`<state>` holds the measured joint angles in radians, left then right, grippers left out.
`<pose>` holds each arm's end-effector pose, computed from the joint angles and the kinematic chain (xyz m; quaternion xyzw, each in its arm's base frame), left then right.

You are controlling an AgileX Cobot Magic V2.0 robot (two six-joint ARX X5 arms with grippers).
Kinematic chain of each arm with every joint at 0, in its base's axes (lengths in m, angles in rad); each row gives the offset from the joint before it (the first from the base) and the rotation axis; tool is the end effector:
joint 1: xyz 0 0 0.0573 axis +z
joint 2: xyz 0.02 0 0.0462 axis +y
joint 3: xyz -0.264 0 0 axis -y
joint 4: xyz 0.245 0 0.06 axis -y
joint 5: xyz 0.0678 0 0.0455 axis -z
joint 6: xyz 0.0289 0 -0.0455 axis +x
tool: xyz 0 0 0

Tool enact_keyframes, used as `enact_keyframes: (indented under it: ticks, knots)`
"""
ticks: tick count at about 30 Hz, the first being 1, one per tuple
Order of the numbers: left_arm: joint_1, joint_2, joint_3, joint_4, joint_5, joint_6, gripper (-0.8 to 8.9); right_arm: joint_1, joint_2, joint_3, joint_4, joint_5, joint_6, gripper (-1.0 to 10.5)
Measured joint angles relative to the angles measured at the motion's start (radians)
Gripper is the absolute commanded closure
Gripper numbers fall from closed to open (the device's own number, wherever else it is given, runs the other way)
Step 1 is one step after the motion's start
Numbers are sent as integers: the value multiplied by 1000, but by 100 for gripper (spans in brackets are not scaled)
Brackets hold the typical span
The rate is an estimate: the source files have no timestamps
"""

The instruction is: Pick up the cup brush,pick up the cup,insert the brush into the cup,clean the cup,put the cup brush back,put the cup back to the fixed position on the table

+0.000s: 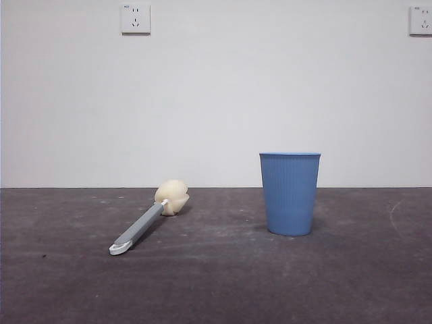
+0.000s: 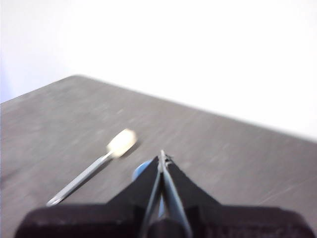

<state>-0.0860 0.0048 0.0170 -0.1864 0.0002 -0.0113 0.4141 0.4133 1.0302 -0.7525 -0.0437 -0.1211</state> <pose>0.0951 -0.0082 0.1510 -0.0019 0.0872 -0.0424 0.9953 0.0353 0.0169 0.3871 -0.0713 0.0528 0.2300 0.9691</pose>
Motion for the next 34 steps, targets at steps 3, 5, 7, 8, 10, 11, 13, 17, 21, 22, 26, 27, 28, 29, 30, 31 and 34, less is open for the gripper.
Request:
enact_keyframes:
  ticks: [3,5,7,8,10,11,13,17,21,22,26,27,28,29,30,31,34]
  knots:
    - [0,0,0,0,0,0,817,-48,-51,-41,91,22,-35,946]
    - [0,0,0,0,0,0,817,-79,-92,-85,164,37,-44,946]
    - [0,0,0,0,0,0,817,-111,-129,-143,244,42,-44,946]
    - [0,0,0,0,0,0,817,-124,-145,-172,281,43,-42,946]
    - [0,0,0,0,0,0,817,-151,-175,-246,352,43,-28,946]
    - [0,0,0,0,0,0,817,-162,-190,-282,378,43,-23,946]
    - [0,0,0,0,0,0,817,-187,-224,-375,442,43,-5,946]
    - [0,0,0,0,0,0,817,-233,-290,-558,566,43,46,946]
    - [0,0,0,0,0,0,817,-273,-365,-722,630,43,82,946]
    - [0,0,0,0,0,0,817,-280,-381,-752,635,43,85,946]
    - [0,0,0,0,0,0,817,-305,-407,-858,676,43,92,946]
    - [0,0,0,0,0,0,817,-309,-407,-877,674,43,92,946]
    - [0,0,0,0,0,0,817,-312,-407,-894,675,43,92,946]
    - [0,0,0,0,0,0,817,-315,-407,-907,676,43,92,946]
    - [0,0,0,0,0,0,817,-316,-407,-922,677,43,92,946]
    - [0,0,0,0,0,0,817,-318,-407,-938,681,43,92,946]
    - [0,0,0,0,0,0,817,-322,-407,-990,687,43,100,946]
